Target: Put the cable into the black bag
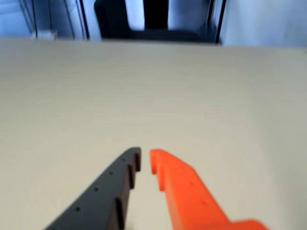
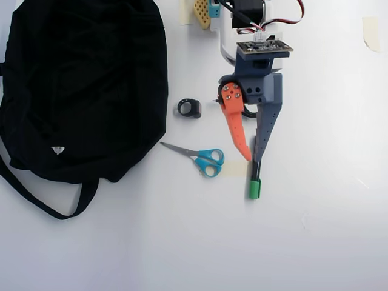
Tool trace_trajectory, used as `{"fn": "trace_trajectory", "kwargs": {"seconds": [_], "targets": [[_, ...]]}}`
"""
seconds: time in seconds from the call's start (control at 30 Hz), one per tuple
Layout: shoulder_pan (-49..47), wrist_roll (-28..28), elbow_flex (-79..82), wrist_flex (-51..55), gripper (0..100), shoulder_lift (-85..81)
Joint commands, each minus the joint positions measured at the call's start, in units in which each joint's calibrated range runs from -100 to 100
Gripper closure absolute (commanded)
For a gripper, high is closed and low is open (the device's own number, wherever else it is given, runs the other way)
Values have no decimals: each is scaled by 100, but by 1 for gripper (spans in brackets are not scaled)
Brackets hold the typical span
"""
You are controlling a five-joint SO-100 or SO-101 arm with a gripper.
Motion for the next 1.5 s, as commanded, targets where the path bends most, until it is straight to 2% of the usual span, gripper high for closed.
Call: {"fn": "trace_trajectory", "kwargs": {"seconds": [0.0, 0.3, 0.87, 1.07, 1.47], "targets": [[-97, -22, -530, 1133, 98, -187], [-254, -28, -1123, 3924, 98, -187], [-351, 30, -1150, 6473, 98, -187], [-374, 14, -1150, 6913, 98, -187], [-628, 30, -1078, 6921, 98, -187]]}}
